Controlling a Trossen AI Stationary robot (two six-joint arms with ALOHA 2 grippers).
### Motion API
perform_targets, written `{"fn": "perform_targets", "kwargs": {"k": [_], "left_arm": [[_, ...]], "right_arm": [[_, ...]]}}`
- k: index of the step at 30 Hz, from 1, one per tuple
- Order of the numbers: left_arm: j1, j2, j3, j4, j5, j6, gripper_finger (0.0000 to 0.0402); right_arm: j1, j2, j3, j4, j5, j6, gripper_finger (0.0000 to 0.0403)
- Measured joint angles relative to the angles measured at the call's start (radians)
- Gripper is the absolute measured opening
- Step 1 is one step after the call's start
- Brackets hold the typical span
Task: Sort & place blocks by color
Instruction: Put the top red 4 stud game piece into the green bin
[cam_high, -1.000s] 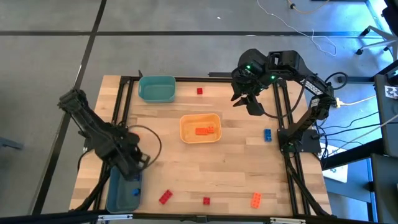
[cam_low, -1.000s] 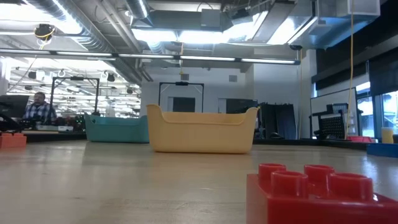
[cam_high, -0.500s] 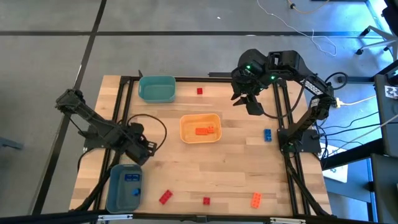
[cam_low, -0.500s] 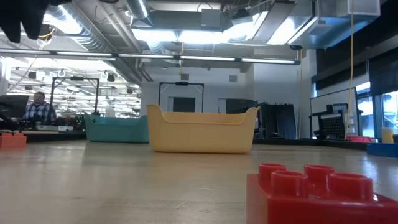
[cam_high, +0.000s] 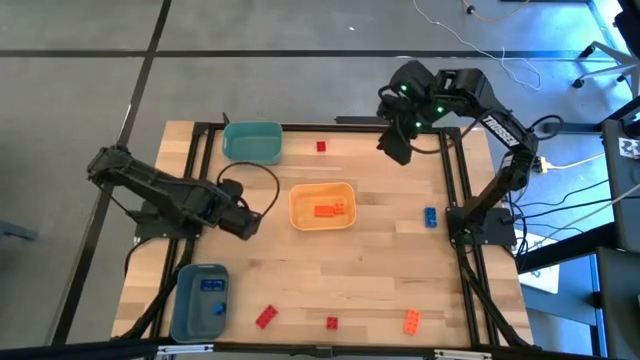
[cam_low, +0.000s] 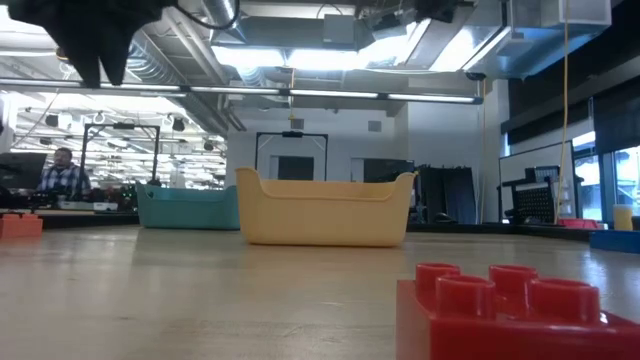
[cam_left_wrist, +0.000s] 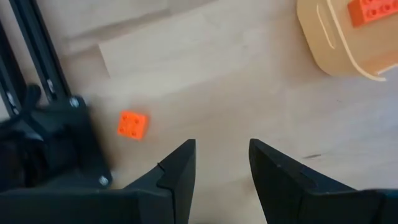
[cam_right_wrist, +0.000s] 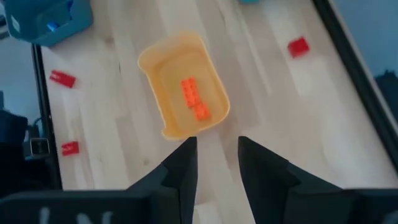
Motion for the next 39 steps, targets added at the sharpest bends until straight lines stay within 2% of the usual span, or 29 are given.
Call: {"fn": "perform_targets", "kwargs": {"k": [4, 7, 14, 18, 22, 31, 39], "left_arm": [[0.061, 0.000, 0.000, 0.000, -0.009, 0.104, 0.0141], [0.102, 0.000, 0.000, 0.000, -0.051, 0.166, 0.0141], [0.229, -0.031, 0.000, 0.004, -0.069, 0.338, 0.0141], [0.302, -0.039, 0.000, 0.011, -0.052, 0.414, 0.0141], [0.347, -0.049, 0.000, 0.017, -0.018, 0.481, 0.0141], [0.360, -0.048, 0.000, 0.021, -0.017, 0.526, 0.0141], [0.360, -0.048, 0.000, 0.020, -0.018, 0.526, 0.0141]], "right_arm": [[-0.024, -0.095, -0.159, -0.002, 0.002, 0.036, 0.0116], [-0.048, -0.164, -0.301, 0.010, 0.051, 0.086, 0.0116], [-0.067, -0.184, -0.494, 0.267, 0.065, 0.085, 0.0116], [-0.075, -0.136, -0.515, 0.362, 0.126, 0.010, 0.0116], [-0.089, -0.075, -0.510, 0.417, 0.135, -0.043, 0.0116], [-0.102, 0.037, -0.510, 0.466, 0.134, -0.135, 0.0113], [-0.102, 0.073, -0.509, 0.528, 0.134, -0.209, 0.0048]]}}
